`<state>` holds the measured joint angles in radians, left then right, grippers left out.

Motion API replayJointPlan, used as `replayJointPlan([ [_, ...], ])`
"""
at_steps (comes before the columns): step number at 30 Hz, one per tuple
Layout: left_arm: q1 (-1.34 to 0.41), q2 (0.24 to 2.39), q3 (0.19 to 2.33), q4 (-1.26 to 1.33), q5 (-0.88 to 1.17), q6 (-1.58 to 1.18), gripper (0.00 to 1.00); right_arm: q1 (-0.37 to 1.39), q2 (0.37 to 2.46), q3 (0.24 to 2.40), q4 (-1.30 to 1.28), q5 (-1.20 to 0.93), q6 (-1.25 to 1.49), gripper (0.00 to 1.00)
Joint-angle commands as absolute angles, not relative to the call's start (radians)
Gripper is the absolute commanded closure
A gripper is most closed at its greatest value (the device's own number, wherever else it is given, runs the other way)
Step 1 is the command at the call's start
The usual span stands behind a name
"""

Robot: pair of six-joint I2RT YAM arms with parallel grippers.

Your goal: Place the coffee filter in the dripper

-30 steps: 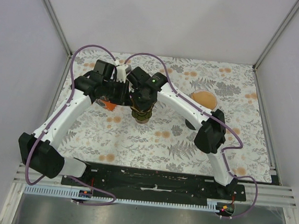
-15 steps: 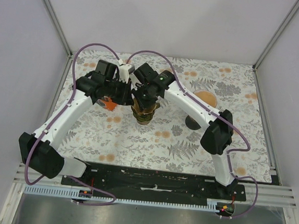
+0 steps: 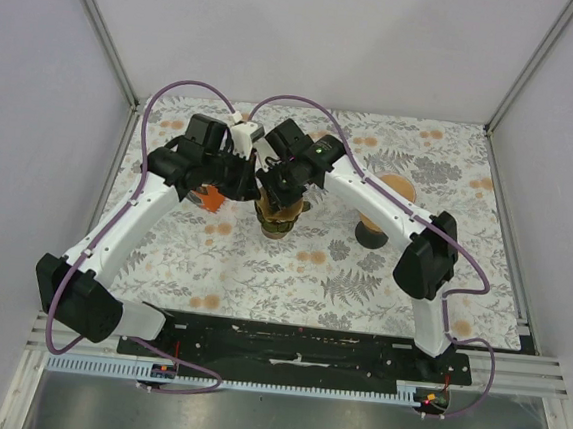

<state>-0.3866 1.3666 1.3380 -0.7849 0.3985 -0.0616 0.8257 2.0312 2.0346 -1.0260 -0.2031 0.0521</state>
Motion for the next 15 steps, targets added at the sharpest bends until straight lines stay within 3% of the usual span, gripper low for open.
replayJointPlan([
  [1, -0.359, 1.390, 1.339, -0.842, 0.330, -0.118, 0.91, 0.821, 1.884, 2.048, -0.916, -0.279, 0.009, 0.86],
  [5, -0.359, 1.391, 1.347, -0.842, 0.328, -0.123, 0.91, 0.804, 1.888, 2.045, -0.925, -0.311, 0.061, 1.00],
  [15, -0.360, 1.393, 1.347, -0.839, 0.333, -0.118, 0.92, 0.750, 1.940, 2.106, -0.969, -0.353, 0.285, 1.00],
])
